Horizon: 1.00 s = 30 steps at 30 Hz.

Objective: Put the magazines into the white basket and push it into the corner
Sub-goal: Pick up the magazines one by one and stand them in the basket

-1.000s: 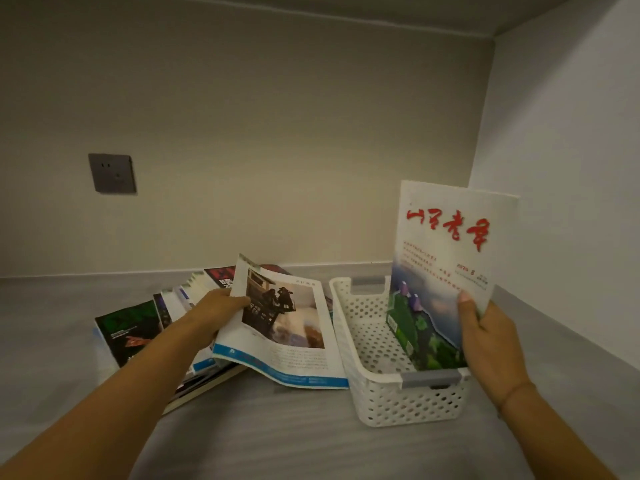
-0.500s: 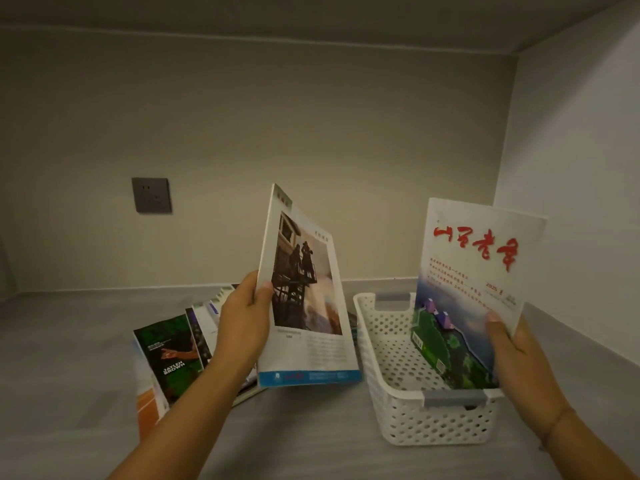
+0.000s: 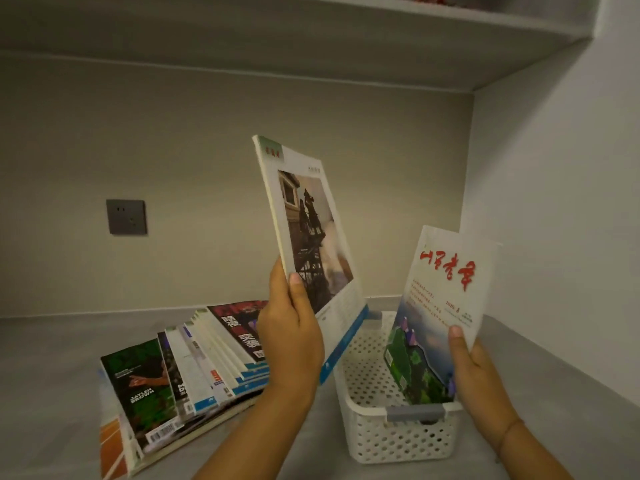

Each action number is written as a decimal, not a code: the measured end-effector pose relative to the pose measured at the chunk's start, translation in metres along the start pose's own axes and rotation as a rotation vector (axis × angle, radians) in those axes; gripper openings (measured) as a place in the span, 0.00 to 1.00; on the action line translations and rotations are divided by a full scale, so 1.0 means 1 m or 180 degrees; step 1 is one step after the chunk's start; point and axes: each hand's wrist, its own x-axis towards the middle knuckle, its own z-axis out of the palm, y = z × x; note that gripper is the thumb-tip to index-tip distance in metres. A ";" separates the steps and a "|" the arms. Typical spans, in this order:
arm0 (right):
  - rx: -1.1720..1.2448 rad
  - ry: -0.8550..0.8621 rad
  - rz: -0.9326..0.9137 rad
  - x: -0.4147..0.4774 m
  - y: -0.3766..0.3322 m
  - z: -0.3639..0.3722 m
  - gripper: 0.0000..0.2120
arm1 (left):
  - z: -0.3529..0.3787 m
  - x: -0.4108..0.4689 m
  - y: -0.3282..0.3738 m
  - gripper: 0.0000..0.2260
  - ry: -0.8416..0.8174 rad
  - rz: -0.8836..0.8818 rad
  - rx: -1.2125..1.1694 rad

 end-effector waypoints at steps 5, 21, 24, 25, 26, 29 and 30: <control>0.0093 -0.0193 -0.0121 -0.001 0.000 -0.002 0.26 | 0.038 -0.039 0.006 0.23 -0.0500 -0.0365 0.0378; 0.0857 -0.0759 -0.0163 0.009 0.003 -0.017 0.23 | 0.082 -0.082 0.028 0.19 -0.2457 -0.1037 -0.0565; 0.1097 -0.0932 -0.0151 0.010 -0.002 -0.019 0.28 | 0.086 -0.081 0.030 0.17 -0.2735 -0.1035 -0.0623; 0.1129 -0.0977 -0.0167 0.009 -0.004 -0.019 0.30 | 0.086 -0.083 0.030 0.17 -0.2842 -0.1048 -0.0664; 0.1156 -0.1007 -0.0187 0.009 -0.006 -0.018 0.31 | 0.086 -0.085 0.031 0.18 -0.2978 -0.1054 -0.0696; 0.1160 -0.0971 -0.0229 0.008 -0.013 -0.018 0.25 | 0.086 -0.088 0.030 0.21 -0.3297 -0.0988 -0.0662; 0.1154 -0.0929 -0.0227 0.009 -0.014 -0.018 0.23 | 0.085 -0.087 0.029 0.22 -0.3319 -0.0923 -0.0605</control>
